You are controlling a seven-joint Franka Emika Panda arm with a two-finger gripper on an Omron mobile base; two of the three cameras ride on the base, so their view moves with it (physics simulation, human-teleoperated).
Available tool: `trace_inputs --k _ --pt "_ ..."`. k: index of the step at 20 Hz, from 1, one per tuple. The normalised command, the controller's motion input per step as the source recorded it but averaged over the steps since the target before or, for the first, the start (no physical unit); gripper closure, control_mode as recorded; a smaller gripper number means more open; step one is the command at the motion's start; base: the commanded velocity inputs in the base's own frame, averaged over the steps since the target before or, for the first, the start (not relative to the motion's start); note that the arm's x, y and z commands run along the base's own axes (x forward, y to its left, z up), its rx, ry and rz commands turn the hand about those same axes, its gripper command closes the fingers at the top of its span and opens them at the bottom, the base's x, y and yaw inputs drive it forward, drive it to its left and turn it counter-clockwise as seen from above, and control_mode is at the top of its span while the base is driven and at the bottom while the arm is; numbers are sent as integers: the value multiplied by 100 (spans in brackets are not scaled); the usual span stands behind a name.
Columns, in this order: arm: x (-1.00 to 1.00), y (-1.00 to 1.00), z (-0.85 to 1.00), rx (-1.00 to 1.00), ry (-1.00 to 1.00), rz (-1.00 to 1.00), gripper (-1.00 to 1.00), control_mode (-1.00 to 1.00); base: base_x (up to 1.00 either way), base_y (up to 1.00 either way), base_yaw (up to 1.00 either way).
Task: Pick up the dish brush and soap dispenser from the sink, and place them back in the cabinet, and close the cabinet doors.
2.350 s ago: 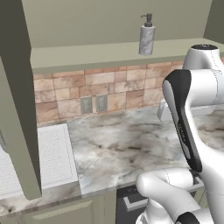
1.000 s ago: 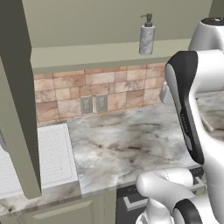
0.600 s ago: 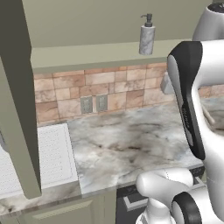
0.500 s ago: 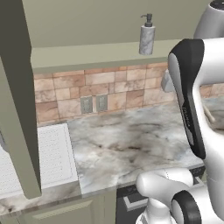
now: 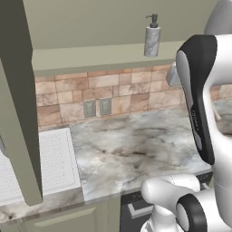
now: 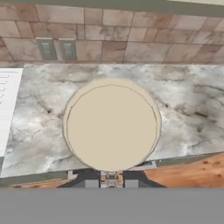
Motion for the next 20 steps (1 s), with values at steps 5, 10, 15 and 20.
trace_inputs --k 5,10,15,20 --pt "0 25 17 0 -11 3 100 -100 0 0 0" --pt "21 20 17 0 -11 5 100 -100 0 0 0" --pt "30 23 9 0 -7 6 100 -100 0 0 0" --pt "46 24 3 0 -5 6 100 -100 0 0 0"
